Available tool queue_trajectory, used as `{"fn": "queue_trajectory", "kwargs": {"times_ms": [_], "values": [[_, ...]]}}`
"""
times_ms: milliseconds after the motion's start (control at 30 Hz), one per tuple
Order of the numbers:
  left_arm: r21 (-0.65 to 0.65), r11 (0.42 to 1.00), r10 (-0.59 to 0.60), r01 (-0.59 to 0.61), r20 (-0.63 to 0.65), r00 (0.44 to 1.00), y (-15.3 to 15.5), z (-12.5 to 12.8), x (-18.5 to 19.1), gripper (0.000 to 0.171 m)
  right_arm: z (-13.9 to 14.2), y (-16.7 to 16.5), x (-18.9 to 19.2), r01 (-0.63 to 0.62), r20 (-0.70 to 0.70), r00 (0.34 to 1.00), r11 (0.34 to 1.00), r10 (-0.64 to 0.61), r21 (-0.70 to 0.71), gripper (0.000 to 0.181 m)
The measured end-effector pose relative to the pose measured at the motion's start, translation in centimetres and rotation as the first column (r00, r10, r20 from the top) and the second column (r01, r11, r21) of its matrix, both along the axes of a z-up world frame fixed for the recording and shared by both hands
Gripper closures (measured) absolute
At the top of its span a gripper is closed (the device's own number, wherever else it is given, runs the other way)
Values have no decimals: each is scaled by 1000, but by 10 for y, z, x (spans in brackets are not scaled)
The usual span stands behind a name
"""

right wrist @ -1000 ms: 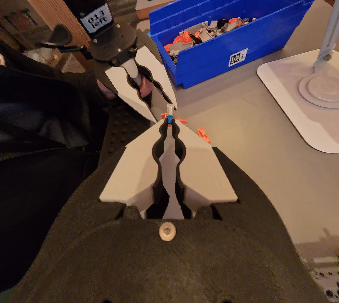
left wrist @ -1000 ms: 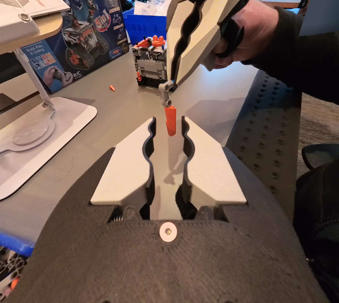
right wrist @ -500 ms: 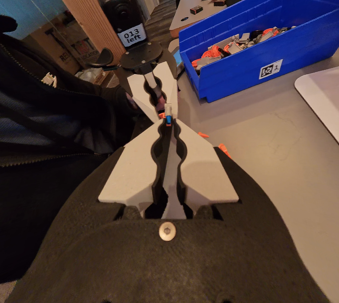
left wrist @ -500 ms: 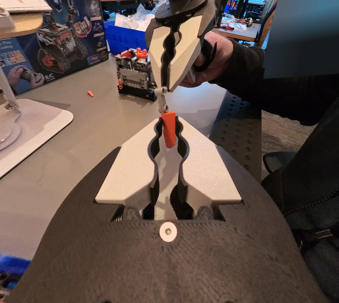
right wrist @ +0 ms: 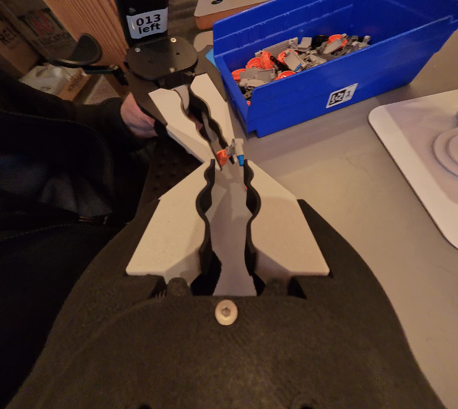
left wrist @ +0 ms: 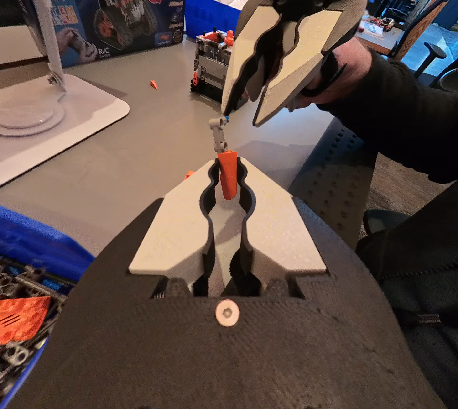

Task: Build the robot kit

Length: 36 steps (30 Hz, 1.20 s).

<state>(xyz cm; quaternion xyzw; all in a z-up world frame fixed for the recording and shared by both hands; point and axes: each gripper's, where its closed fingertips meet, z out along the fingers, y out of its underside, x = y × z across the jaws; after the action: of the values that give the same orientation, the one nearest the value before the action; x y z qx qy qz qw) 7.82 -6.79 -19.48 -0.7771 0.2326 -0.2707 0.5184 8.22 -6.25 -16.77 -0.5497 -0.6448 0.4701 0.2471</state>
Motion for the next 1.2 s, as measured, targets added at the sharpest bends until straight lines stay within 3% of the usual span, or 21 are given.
{"fn": "queue_trajectory", "kwargs": {"times_ms": [100, 233, 433, 633, 933, 1200], "values": [[-15, 1000, -6, 6, 31, 1000, 2, -3, 5, 161, 1, 4, 0, 33, -13, 999, 995, -31, 98, 169], [-30, 999, -20, 22, 51, 998, 3, -3, 7, 161, -2, 11, 2, 68, 6, 997, 971, -72, 230, 166], [-49, 998, -34, 36, 38, 999, 4, -10, 15, 161, -9, 10, 3, 50, 32, 997, 941, -64, 334, 179], [-12, 999, -42, 42, 33, 999, 8, -7, 15, 155, -18, 24, 18, 57, 96, 992, 962, -85, 266, 179], [70, 997, -9, 11, -17, 1000, 8, -1, 7, 153, -90, 35, 51, -6, 394, 919, 997, -23, 72, 179], [127, 991, -21, 31, -78, 997, 14, 1, 14, 157, -118, 45, 55, 9, 474, 880, 998, -39, 66, 179]]}}
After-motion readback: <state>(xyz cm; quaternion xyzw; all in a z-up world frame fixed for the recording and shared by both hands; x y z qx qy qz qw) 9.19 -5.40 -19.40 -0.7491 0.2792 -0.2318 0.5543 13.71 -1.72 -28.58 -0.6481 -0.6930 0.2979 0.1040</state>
